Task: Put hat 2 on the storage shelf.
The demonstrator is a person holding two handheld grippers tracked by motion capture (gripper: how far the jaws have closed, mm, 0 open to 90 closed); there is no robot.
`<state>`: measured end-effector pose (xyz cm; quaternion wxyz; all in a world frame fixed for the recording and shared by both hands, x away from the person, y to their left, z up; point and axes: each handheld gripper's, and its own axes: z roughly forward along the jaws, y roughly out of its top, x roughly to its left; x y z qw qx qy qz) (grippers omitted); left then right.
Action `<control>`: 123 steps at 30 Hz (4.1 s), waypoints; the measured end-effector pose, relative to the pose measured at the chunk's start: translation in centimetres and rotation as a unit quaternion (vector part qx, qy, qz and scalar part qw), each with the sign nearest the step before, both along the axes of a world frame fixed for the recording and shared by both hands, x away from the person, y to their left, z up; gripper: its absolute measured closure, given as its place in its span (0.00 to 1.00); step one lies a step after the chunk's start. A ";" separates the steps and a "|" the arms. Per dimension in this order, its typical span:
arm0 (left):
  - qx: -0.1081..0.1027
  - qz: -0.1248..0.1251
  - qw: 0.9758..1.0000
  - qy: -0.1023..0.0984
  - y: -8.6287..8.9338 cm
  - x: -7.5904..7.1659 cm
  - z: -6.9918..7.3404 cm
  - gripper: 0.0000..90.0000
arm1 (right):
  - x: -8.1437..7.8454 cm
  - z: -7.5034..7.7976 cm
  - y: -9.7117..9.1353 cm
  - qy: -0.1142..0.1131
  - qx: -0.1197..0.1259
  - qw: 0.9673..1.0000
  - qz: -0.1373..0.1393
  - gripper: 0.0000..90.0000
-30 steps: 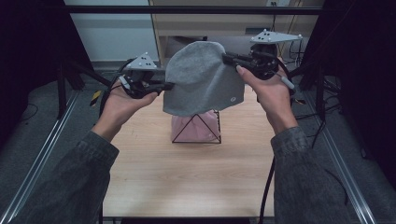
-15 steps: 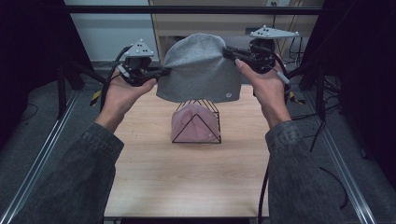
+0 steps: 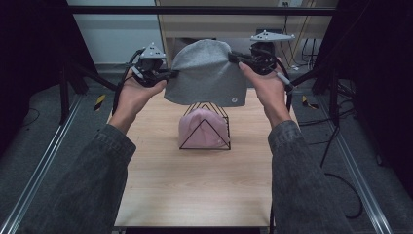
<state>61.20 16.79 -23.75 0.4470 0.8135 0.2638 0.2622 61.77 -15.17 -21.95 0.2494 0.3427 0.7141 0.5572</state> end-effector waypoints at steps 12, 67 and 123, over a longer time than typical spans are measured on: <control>-0.001 0.003 1.000 0.017 -0.8 2.4 -2.5 0.97 | 2.0 -2.7 0.1 0.023 -0.011 0.999 -0.022 0.95; 0.006 0.002 0.998 0.064 -1.2 1.6 -10.2 0.97 | 0.8 -9.9 0.0 0.060 -0.035 0.997 -0.016 0.95; 0.051 0.051 0.992 0.107 5.1 -5.2 -17.5 0.29 | -7.6 -16.8 -4.8 0.101 -0.081 0.989 -0.066 0.20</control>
